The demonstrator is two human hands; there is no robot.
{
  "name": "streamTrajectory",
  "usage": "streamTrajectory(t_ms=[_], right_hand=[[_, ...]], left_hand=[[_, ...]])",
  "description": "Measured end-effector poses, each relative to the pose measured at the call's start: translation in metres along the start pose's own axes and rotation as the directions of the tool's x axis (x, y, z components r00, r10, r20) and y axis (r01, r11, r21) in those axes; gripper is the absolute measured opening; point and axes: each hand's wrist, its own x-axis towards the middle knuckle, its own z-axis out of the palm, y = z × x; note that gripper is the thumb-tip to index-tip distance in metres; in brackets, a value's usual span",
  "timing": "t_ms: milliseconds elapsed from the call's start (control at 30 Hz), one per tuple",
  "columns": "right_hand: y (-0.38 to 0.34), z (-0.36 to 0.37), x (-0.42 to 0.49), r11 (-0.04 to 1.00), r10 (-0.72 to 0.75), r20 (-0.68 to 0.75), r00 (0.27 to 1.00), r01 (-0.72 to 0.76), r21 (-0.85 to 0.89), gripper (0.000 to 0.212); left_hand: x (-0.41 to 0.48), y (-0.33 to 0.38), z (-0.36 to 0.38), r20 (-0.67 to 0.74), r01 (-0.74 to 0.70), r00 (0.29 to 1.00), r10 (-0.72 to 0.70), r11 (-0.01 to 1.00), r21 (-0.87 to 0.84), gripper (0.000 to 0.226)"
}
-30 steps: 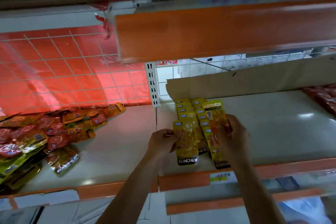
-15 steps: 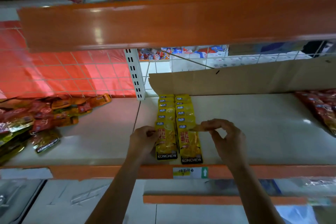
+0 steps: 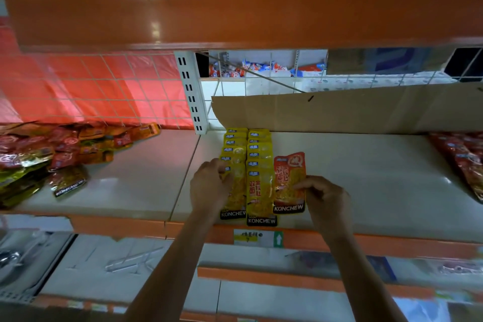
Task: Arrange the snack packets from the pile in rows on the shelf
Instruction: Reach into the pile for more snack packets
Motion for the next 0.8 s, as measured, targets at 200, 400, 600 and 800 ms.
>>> streamTrajectory(t_ms=[200, 400, 600, 800], right_hand=[[0.001, -0.001, 0.0, 0.996, 0.087, 0.005, 0.996, -0.087, 0.027, 0.05], [0.014, -0.014, 0.002, 0.97, 0.16, -0.011, 0.987, -0.156, 0.187, 0.054], [0.035, -0.052, 0.018, 0.946, 0.205, -0.065, 0.977, -0.181, 0.269, 0.052], [0.07, -0.125, 0.046, 0.977, 0.205, -0.14, 0.969, -0.194, 0.089, 0.042]], left_hand=[[-0.002, 0.034, 0.024, 0.085, -0.242, 0.966, 0.244, 0.969, -0.041, 0.026], [-0.01, 0.073, 0.047, 0.198, -0.274, 0.925, 0.325, 0.93, -0.245, 0.028], [-0.016, 0.126, 0.076, 0.363, -0.015, 0.901, 0.239, 0.851, -0.524, 0.019], [-0.021, 0.2, 0.124, 0.506, 0.221, 0.851, 0.14, 0.778, -0.588, 0.011]])
